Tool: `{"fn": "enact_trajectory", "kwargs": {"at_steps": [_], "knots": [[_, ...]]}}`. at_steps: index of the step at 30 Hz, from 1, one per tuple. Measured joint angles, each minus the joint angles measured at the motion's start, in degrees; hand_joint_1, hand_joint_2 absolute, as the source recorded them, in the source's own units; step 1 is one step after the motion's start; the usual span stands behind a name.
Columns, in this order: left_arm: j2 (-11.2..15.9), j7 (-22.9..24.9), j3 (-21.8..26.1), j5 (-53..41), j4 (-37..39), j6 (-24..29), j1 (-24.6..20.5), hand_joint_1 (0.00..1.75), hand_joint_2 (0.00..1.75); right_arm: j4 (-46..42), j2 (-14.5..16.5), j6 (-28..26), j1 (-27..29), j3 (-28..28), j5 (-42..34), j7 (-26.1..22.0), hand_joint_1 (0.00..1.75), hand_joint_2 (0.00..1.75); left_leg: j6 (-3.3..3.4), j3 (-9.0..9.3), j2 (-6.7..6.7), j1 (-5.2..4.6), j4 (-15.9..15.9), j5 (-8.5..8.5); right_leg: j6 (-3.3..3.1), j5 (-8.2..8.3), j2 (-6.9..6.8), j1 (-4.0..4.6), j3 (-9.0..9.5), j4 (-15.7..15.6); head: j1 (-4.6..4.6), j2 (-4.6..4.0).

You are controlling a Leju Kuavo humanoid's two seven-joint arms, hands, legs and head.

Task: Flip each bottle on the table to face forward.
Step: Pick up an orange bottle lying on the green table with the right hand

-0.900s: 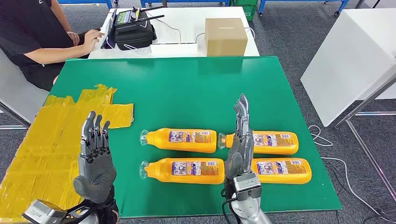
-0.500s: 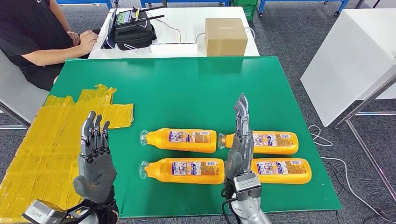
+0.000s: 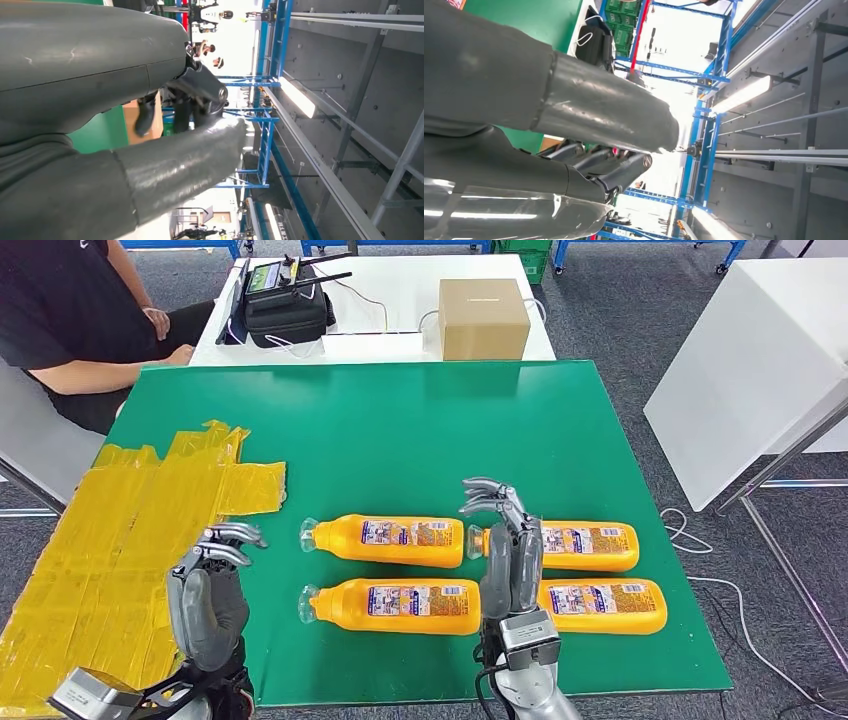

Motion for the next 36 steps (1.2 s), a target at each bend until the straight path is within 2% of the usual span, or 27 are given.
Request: {"fn": "enact_trajectory", "kwargs": {"at_steps": [22,24,25,27,29,36], "knots": [[0.0,0.0,0.0,-0.2,0.0,0.2,0.0,1.75,0.00,0.0,0.0,0.2,0.0,0.0,-0.2,0.0,1.75,0.00,0.00,0.00,0.00,0.00,0.0,0.00,0.00,0.00,0.00,0.00,0.00,0.0,0.00,0.00],[0.1,0.1,0.0,-1.8,0.2,1.9,-0.3,1.75,0.00,0.0,-0.1,3.0,0.0,0.1,-2.2,0.0,1.75,0.00,0.00,0.00,0.00,0.00,0.0,0.00,0.00,0.00,0.00,0.00,0.00,0.0,0.01,0.00],[0.3,0.1,0.2,-2.6,0.7,3.0,-0.9,1.75,0.00,0.0,-0.3,6.6,-0.1,0.1,-3.6,0.0,1.75,0.00,0.00,0.00,-0.02,0.00,0.0,0.00,0.00,0.00,-0.01,0.00,0.01,0.0,0.02,0.00],[1.1,0.1,0.8,-3.7,2.2,4.5,-2.7,0.87,0.00,0.0,-0.7,14.1,-0.1,0.2,-5.6,-0.1,0.87,0.00,0.00,0.01,-0.04,0.00,0.0,0.01,0.00,0.00,-0.01,0.00,0.03,0.0,0.02,0.00],[1.6,0.2,1.6,-4.4,3.8,5.1,-4.3,0.00,0.00,0.2,-0.9,17.5,-0.1,0.2,-5.2,0.0,0.00,0.00,0.00,0.03,-0.02,0.01,0.0,0.01,0.00,0.01,-0.01,0.00,0.04,0.0,0.02,0.00],[1.9,1.4,2.6,-7.0,7.4,9.9,-5.6,0.00,0.00,1.3,-0.9,15.0,-0.1,0.0,-0.3,2.1,0.00,0.00,0.00,0.02,0.00,0.00,0.0,0.01,0.01,0.01,-0.01,0.00,0.04,0.0,0.01,0.00]]}}
